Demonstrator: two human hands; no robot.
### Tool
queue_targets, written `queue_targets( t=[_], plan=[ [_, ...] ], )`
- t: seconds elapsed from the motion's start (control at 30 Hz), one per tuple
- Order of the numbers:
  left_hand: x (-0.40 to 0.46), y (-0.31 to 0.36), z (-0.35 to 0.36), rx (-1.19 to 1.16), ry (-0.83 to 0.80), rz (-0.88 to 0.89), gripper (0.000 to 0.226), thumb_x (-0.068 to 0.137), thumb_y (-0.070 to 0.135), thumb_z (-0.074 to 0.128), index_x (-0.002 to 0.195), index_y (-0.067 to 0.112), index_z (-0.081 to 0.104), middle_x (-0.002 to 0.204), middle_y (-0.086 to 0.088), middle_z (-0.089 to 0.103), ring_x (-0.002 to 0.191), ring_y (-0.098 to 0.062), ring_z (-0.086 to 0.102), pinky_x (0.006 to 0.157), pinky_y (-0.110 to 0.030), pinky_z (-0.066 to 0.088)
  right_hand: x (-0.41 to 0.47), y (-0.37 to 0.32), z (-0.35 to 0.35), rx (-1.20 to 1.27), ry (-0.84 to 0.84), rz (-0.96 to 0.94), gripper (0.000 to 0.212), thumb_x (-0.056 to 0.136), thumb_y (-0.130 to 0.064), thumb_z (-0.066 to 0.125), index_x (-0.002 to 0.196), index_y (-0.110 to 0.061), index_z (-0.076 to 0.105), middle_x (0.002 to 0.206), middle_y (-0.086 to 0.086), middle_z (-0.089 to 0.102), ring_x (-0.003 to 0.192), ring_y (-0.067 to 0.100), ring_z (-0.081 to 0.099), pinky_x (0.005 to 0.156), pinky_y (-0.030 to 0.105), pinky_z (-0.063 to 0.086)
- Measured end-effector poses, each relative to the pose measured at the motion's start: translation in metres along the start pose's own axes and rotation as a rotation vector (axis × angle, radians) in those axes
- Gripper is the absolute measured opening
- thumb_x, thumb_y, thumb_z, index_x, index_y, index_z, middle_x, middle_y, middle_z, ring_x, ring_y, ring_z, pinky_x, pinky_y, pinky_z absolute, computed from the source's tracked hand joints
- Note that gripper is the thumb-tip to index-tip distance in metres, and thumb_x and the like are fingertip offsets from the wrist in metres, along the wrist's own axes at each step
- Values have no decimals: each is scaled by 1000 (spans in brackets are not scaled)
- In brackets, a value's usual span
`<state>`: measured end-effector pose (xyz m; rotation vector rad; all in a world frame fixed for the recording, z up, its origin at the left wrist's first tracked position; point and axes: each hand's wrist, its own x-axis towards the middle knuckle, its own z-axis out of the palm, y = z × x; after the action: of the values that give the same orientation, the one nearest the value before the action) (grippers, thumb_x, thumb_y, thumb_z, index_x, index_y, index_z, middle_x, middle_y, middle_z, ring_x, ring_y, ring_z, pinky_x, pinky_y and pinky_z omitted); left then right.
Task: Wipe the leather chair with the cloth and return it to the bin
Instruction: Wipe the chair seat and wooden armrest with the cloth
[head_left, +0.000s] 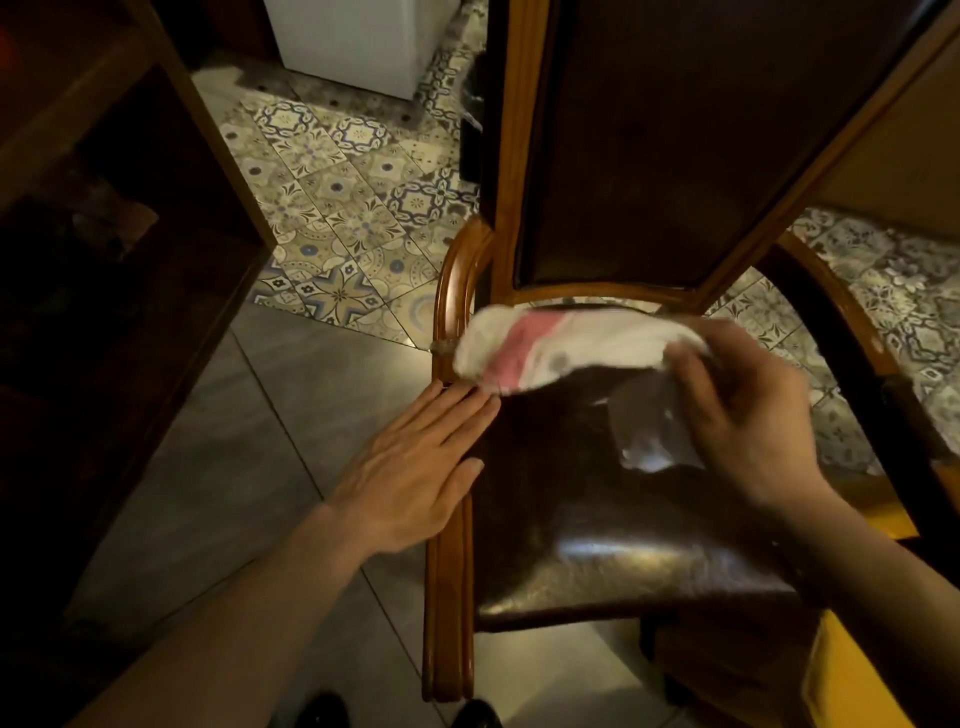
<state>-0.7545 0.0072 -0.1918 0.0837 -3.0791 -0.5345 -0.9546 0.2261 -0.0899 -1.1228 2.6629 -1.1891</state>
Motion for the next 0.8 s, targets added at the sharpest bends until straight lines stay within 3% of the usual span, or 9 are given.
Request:
queue_targets(
  t=[0.1,0.2,0.27,0.37,0.43,0.6,0.8],
  plan=[
    [-2,6,2,-3,7,22,58,107,39,22,160,17,14,169,1,7,156,-11,-5,126,-39,5,29,-16,28,-27,37,-84,27,104,-23,56,129,-25,66,111,-4,73,100,15,69,87,43,55],
    [-5,12,2,-9,5,38,58,107,38,25,161,16,16,170,0,8,156,-12,-4,126,-39,7,37,-35,65,-87,-67,-161,34,103,-22,57,136,-26,63,124,0,70,112,22,63,90,48,53],
    [-6,14,1,-6,21,45,58,106,37,26,160,15,19,169,-1,11,156,-13,-2,126,-38,5,38,-41,87,-174,-225,-259,42,101,-23,58,142,-34,57,138,-3,63,125,23,54,93,49,53],
    [-5,13,-1,-40,46,44,57,106,37,27,159,14,23,167,-3,15,156,-13,2,126,-39,6,46,-38,109,-388,-640,-424,68,98,-18,60,155,-44,33,166,-9,29,153,20,19,111,48,44],
    [-6,13,-1,-61,54,44,57,106,36,28,158,14,25,168,-3,17,156,-14,3,126,-40,9,56,-31,114,-462,-773,-524,78,97,-14,60,158,-43,23,170,-11,13,157,19,4,116,49,37],
    [-5,10,1,-99,55,34,58,105,35,31,159,14,23,169,-1,16,156,-14,4,126,-41,9,81,-22,115,-578,-819,-711,90,94,-8,62,160,-44,11,171,-12,3,158,18,-2,117,41,33],
    [-4,8,5,-110,5,21,59,106,35,24,161,17,14,170,3,6,156,-14,0,125,-44,14,118,-18,134,-667,-751,-628,99,96,0,58,158,-49,-3,169,-19,-8,157,18,-8,107,41,46]
  ],
)
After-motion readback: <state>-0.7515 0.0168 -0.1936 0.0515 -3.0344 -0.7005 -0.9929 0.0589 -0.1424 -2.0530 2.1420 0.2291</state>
